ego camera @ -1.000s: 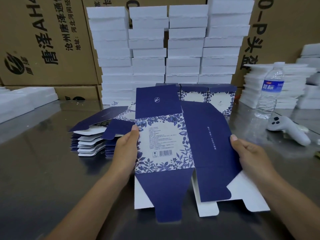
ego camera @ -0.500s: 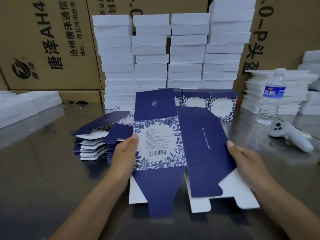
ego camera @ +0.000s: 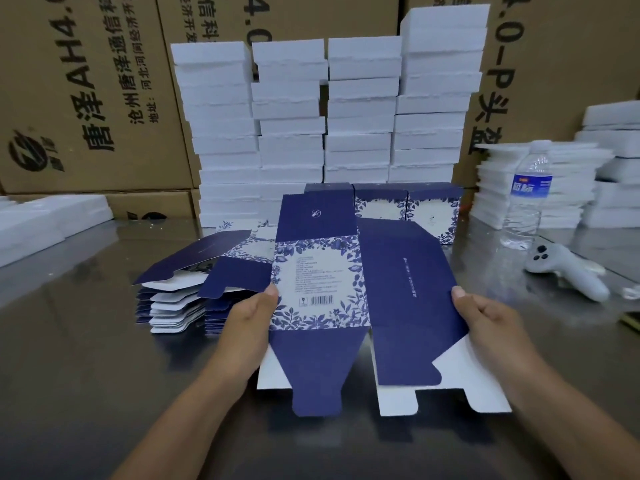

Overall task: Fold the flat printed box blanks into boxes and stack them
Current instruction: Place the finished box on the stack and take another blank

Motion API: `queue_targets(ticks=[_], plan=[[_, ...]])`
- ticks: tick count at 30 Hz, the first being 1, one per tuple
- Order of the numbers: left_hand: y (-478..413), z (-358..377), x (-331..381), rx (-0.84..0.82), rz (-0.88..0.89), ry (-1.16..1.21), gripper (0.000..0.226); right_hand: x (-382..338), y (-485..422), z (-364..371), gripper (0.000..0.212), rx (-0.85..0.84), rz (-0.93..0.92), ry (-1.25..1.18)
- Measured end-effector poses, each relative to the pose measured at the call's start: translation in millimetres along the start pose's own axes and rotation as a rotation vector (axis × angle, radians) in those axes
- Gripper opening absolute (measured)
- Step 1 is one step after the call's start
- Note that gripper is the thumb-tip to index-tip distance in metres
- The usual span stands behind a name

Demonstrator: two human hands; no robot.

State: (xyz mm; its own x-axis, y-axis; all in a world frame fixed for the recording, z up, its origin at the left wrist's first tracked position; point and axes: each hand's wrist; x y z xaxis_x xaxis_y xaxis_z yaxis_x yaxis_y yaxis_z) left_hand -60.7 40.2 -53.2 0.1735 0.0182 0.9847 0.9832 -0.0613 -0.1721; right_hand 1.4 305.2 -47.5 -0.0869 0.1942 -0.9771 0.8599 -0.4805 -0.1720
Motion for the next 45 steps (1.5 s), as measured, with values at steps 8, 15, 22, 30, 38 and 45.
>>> queue_targets(ticks=[8,15,22,30,38,45], plan=[[-1,-3,2,0.068,-0.010,0.075,0.040,-5,3,2,0.046,-0.152,0.084,-0.028],[-1,1,3,-0.002,-0.053,0.049,0.042,-2,0,-1,0.049,-0.041,0.058,0.099],[-1,-1,0,-0.011,0.002,0.006,0.039,-4,3,2,0.043,-0.041,0.110,-0.007],[1,-1,8,0.017,-0.010,0.066,0.042,-9,6,3,0.045,-0.077,0.113,0.036],[6,3,12,-0.030,-0.097,-0.014,0.038,-6,0,-4,0.044,0.034,0.122,0.045],[5,1,12,-0.018,-0.158,0.071,0.034,5,4,6,0.040,0.063,-0.151,0.432]])
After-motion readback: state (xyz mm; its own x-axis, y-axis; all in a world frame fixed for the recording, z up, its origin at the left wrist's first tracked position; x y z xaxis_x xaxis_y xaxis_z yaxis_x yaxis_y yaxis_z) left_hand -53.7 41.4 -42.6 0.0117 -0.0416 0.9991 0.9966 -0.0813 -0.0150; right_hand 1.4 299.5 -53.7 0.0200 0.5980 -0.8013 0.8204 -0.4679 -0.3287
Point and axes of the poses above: each hand's wrist, its own y-axis away from the middle knuckle, its own z-axis out of the palm, x = y × z, and after that the axes turned 1 degree about y, right-handed
